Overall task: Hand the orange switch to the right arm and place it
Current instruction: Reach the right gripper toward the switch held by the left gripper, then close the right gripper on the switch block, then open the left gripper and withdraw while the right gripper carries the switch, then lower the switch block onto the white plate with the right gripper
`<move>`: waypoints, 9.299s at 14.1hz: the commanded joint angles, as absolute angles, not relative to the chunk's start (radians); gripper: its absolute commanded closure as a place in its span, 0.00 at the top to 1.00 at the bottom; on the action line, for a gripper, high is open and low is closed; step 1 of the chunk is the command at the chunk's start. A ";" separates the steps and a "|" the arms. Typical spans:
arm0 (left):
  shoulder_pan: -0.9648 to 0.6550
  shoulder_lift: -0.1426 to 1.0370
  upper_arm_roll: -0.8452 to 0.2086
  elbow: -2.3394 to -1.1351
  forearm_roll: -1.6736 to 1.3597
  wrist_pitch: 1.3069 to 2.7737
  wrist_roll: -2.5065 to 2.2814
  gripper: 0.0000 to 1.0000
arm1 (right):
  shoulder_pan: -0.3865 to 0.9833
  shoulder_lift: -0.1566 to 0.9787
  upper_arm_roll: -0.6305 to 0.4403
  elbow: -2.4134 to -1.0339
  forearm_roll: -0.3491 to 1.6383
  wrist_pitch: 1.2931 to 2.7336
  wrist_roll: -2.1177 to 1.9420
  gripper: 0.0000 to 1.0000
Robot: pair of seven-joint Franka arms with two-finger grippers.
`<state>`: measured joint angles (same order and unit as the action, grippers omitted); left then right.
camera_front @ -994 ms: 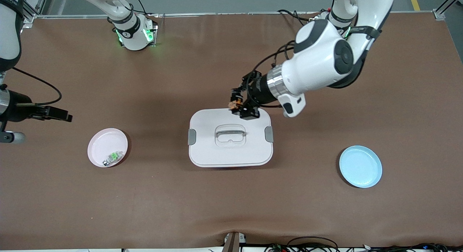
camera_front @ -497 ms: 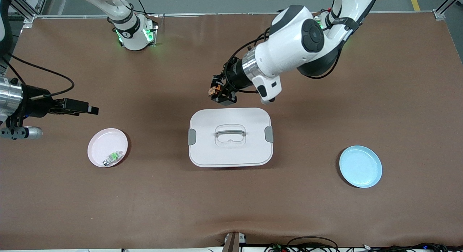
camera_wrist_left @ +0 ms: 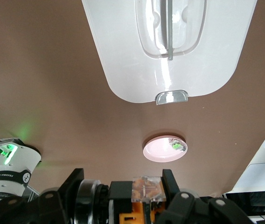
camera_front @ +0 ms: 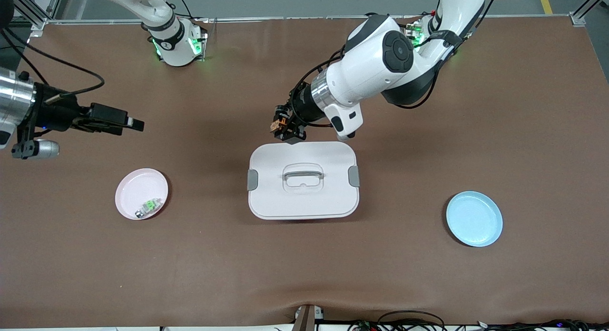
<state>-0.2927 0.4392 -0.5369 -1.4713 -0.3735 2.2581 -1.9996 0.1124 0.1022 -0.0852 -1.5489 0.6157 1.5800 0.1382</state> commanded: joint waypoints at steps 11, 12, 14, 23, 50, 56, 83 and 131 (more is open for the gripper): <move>-0.302 0.442 -0.529 -1.448 -0.351 2.267 -2.020 0.09 | 0.527 -0.015 -0.089 -1.864 0.772 2.169 0.400 1.00; -0.302 0.442 -0.529 -1.448 -0.351 2.267 -2.020 0.09 | 0.549 -0.009 -0.089 -1.864 0.772 2.199 0.409 1.00; -0.301 0.439 -0.529 -1.448 -0.351 2.269 -2.020 0.09 | 0.580 -0.002 -0.089 -1.881 0.772 2.233 0.419 1.00; -0.301 0.437 -0.529 -1.448 -0.342 2.286 -2.020 0.09 | 0.703 0.035 -0.089 -1.957 0.859 2.467 0.433 1.00; -0.285 0.434 -0.529 -1.447 -0.311 2.286 -2.011 1.00 | 0.721 0.061 -0.092 -1.924 0.845 2.471 0.400 0.00; -0.230 0.420 -0.531 -1.448 -0.313 2.286 -2.005 1.00 | 0.671 0.064 -0.098 -1.924 0.812 2.374 0.185 0.00; 0.368 0.170 -0.531 -1.769 0.070 1.931 -0.286 1.00 | -0.055 0.204 -0.098 -2.233 0.176 2.503 -1.594 0.00; -0.005 0.068 -0.061 -1.578 0.021 1.620 -0.069 1.00 | -0.086 0.429 -0.015 -1.723 0.230 2.035 -1.203 1.00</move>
<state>-0.0023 0.1541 -0.0710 -1.4872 0.0396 1.5879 -0.0699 -0.0729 0.4242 -0.0232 -1.8123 0.2495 2.1292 -1.2828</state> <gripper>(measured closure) 0.000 0.000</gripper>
